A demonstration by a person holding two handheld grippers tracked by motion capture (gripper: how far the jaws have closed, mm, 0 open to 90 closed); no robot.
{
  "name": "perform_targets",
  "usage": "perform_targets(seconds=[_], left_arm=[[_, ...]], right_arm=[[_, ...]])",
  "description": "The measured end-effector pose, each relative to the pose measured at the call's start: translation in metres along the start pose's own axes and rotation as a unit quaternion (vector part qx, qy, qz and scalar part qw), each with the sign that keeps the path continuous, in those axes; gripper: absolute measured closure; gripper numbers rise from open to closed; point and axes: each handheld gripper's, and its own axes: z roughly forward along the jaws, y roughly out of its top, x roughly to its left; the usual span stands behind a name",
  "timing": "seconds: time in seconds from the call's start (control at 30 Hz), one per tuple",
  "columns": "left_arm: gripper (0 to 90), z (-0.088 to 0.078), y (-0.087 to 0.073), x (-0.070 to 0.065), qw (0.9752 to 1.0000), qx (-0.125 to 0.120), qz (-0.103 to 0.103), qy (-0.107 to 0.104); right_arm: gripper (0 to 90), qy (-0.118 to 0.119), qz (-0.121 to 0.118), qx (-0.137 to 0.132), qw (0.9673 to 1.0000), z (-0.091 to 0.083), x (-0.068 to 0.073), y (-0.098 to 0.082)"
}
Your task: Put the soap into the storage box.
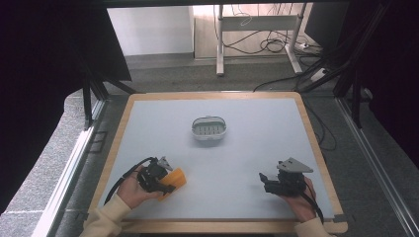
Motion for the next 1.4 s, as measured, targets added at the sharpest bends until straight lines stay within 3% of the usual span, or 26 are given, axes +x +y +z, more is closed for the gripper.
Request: perform_targets(seconds=[0.47, 1.4], left_arm=[[61.6, -0.017, -0.001, 0.004, 0.9992, -0.038, -0.007, -0.007], [61.6, -0.041, 0.018, 0.014, 0.9971, -0.075, -0.008, -0.002]], right_arm=[[18.3, 0.001, 0.002, -0.002, 1.0000, 0.000, 0.000, 0.000], [18.3, 0.006, 0.004, -0.003, 1.0000, 0.000, -0.001, 0.000]])
